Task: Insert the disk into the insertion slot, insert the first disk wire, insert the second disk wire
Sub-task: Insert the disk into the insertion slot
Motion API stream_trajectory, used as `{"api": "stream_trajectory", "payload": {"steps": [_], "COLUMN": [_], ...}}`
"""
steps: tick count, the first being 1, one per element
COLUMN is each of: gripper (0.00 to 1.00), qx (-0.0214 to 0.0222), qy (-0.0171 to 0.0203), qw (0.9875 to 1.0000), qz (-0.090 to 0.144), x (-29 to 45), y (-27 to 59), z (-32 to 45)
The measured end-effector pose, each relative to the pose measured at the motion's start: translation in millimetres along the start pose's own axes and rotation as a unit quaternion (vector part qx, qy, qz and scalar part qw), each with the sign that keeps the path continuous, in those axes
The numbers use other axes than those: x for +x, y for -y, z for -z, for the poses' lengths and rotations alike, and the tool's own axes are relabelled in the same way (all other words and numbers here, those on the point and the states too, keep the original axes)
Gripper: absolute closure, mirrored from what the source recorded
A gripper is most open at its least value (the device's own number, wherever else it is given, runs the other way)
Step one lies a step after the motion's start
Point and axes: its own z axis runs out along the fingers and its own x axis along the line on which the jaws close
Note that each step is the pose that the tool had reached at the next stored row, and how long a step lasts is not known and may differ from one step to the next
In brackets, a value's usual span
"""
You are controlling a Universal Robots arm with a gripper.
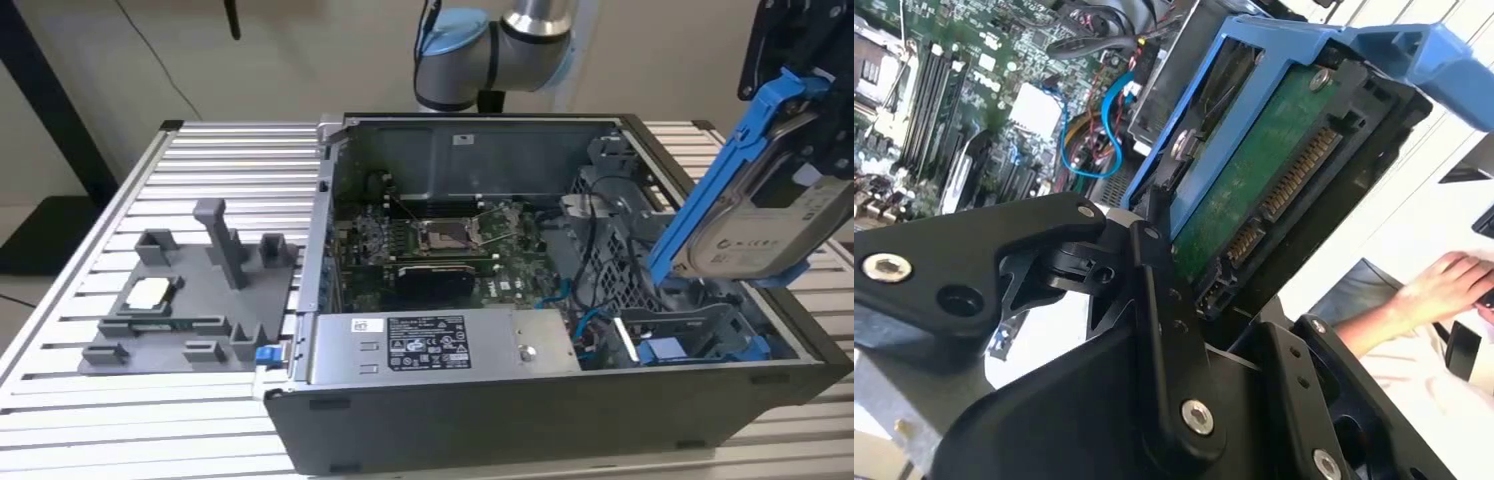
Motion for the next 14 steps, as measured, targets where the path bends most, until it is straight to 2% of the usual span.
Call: {"api": "stream_trajectory", "payload": {"steps": [8, 14], "gripper": [0.67, 0.67], "qx": [0.0000, 0.0000], "qy": [0.0001, 0.0001], "qw": [1.0000, 1.0000], "qz": [0.000, 0.000], "x": [0.0, 0.0], "y": [0.5, 0.7], "z": [-9.9, -14.6]}}
